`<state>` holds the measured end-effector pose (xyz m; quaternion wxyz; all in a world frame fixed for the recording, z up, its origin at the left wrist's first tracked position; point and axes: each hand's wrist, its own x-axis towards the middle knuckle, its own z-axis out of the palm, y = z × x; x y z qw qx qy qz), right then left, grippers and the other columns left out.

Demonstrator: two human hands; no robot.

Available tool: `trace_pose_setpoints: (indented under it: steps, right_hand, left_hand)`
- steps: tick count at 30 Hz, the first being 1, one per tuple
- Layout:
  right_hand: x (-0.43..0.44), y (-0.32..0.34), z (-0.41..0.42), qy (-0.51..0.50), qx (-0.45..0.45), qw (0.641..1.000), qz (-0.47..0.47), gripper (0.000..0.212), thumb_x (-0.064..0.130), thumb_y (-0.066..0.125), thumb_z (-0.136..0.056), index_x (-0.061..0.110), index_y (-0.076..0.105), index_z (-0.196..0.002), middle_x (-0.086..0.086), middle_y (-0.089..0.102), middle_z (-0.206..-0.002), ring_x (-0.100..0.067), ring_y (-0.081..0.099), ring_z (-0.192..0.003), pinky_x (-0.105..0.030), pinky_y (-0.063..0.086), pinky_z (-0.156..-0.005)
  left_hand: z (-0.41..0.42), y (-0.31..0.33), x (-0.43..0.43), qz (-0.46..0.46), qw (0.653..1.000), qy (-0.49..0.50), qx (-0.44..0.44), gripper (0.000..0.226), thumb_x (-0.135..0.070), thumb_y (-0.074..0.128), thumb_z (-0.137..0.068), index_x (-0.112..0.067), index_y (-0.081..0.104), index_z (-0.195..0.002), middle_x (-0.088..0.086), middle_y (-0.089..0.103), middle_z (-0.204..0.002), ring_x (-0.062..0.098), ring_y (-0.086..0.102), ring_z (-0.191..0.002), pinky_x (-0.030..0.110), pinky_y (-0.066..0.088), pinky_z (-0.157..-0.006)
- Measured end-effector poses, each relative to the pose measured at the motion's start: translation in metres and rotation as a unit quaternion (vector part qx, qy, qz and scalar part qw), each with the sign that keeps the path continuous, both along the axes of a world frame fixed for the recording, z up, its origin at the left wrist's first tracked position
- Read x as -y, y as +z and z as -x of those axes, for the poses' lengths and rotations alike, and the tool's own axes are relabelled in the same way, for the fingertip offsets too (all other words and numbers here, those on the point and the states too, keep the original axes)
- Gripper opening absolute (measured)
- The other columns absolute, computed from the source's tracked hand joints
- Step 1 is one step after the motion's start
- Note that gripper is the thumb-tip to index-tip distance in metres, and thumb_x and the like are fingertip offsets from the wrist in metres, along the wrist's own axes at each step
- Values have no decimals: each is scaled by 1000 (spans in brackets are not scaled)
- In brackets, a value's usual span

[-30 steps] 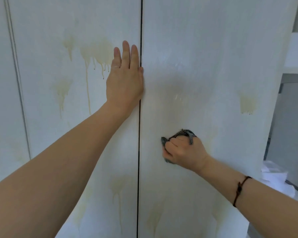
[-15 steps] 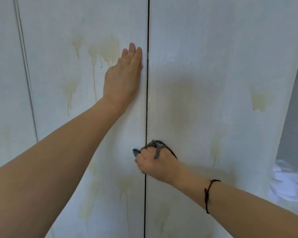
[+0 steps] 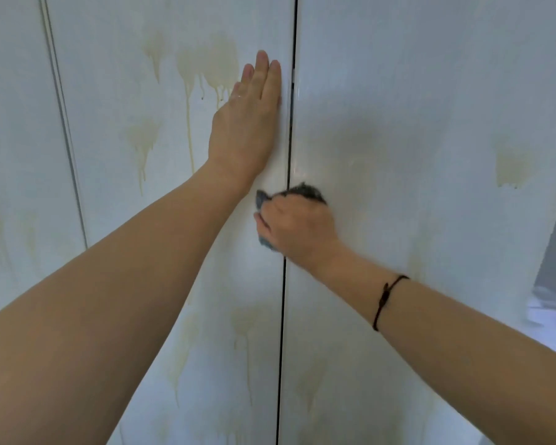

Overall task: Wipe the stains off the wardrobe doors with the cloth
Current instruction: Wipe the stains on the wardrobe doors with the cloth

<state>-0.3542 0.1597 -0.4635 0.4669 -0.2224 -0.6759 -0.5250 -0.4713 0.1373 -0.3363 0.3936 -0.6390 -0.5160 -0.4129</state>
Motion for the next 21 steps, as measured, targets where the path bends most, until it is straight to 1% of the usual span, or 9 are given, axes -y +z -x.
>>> trace_pose_setpoints:
  steps: [3,4,6,9,11,13,15,18,21]
  right_hand:
    - [18,-114,-38,-44,152,985,64,29,21,59,-100,20,57,-71,-1,52,-64,-23,54,-59,-33,44,-54]
    - [21,-123,-53,-41,163,983,75,30,23,60,-99,20,54,-69,0,51,-63,-22,53,-57,-32,44,-53]
    - [20,-89,-82,-62,152,985,49,32,25,62,-97,19,52,-67,-2,50,-61,-23,51,-53,-31,44,-51]
    - [19,15,-123,-116,22,993,-15,40,29,59,-97,19,46,-62,-4,48,-54,-26,49,-47,-26,28,-44]
    - [31,78,-146,-163,-116,980,18,43,39,50,-101,19,42,-64,-2,48,-56,-25,46,-50,-25,16,-47]
    - [36,99,-162,-172,-233,956,53,43,45,42,-102,19,40,-68,0,46,-61,-24,41,-57,-30,13,-50]
    - [34,81,-156,-168,-271,947,47,41,42,46,-101,20,41,-67,0,48,-60,-23,42,-55,-30,16,-49]
    - [26,0,-142,-119,-134,984,-1,40,29,65,-93,19,47,-59,-1,49,-55,-22,48,-48,-31,31,-43]
    - [31,-53,-152,-80,4,996,24,39,26,71,-86,19,45,-57,1,44,-56,-20,45,-48,-29,32,-43]
  left_hand:
    - [-1,-2,5,22,1000,-3,-6,52,-11,27,-109,-6,12,-158,12,7,-167,28,15,-153,41,40,-109]
    - [-1,-4,6,30,999,-7,-13,52,-18,24,-110,-3,9,-158,15,5,-166,32,13,-153,41,34,-116]
    - [-6,-6,7,23,999,2,-32,59,-30,22,-109,4,7,-156,24,4,-164,40,12,-151,46,24,-122]
    - [-18,-9,-6,-8,999,30,-16,66,-35,16,-108,12,6,-153,36,6,-159,49,14,-148,53,23,-120]
    - [-26,-14,-10,-21,999,33,17,63,-29,11,-107,14,4,-151,40,6,-157,53,12,-146,57,22,-120]
    - [-34,-16,-16,-30,999,39,19,59,-24,11,-107,16,3,-150,42,6,-155,57,12,-144,59,20,-120]
    - [-33,-16,-20,-32,999,32,19,58,-21,6,-107,18,0,-149,45,4,-154,60,9,-143,62,16,-119]
    - [-32,-12,-29,-29,998,48,13,57,-7,-12,-98,23,-2,-146,48,2,-151,65,5,-141,68,13,-116]
    - [-41,-13,-17,6,996,91,13,73,11,-32,-80,27,1,-143,52,7,-148,68,15,-137,67,24,-113]
